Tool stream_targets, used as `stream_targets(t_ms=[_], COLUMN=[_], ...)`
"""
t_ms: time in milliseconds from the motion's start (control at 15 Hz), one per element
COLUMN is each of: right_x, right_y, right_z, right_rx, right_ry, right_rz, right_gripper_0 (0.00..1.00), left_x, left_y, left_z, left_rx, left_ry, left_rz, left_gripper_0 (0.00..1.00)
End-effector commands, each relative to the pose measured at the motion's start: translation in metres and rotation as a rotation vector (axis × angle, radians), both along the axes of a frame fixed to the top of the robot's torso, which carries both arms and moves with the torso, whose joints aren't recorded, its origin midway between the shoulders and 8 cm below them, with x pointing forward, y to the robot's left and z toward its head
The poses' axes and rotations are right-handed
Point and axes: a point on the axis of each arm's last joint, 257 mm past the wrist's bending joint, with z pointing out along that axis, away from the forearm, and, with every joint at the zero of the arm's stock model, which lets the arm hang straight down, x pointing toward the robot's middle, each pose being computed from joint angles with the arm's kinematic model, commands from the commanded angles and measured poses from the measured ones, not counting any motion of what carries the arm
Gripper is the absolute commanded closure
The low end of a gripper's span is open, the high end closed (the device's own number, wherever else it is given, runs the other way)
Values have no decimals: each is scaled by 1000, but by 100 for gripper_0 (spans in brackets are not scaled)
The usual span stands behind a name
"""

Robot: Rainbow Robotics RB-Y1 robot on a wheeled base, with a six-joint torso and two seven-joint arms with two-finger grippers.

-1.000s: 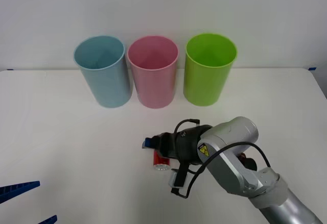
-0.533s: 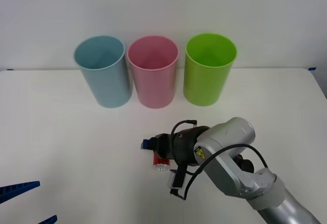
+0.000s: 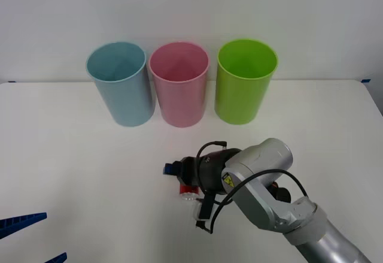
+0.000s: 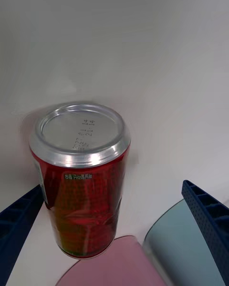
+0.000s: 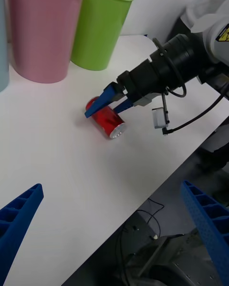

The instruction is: Put cans in the blue bin and PET bottles in the pink bin and trash in the green bin.

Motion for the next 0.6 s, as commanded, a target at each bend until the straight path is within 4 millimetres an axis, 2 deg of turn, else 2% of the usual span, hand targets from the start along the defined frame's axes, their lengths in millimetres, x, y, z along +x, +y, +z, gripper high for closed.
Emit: stream_targets(t_ms=[67,133,200,267,333,600], right_x=[1,2,1,0,0,3], right_y=[0,-1,0,0,2,0], right_z=[1,0,0,-1,-1,-2], right_rx=[-5,-12,-20,-27,-35,-62], right_ry=[-7,-12,-19,-23,-35,-100], right_rz=[2,7,16,24,37,84], right_gripper_0=[0,1,47,83,95,97], left_x=[0,0,0,0,0,0], left_y=[0,0,0,0,0,0], left_z=[0,0,0,0,0,0], left_rx=[0,0,0,0,0,0], left_ry=[0,0,0,0,0,0], left_rz=[0,0,0,0,0,0], left_gripper_0=[0,0,0,0,0,0])
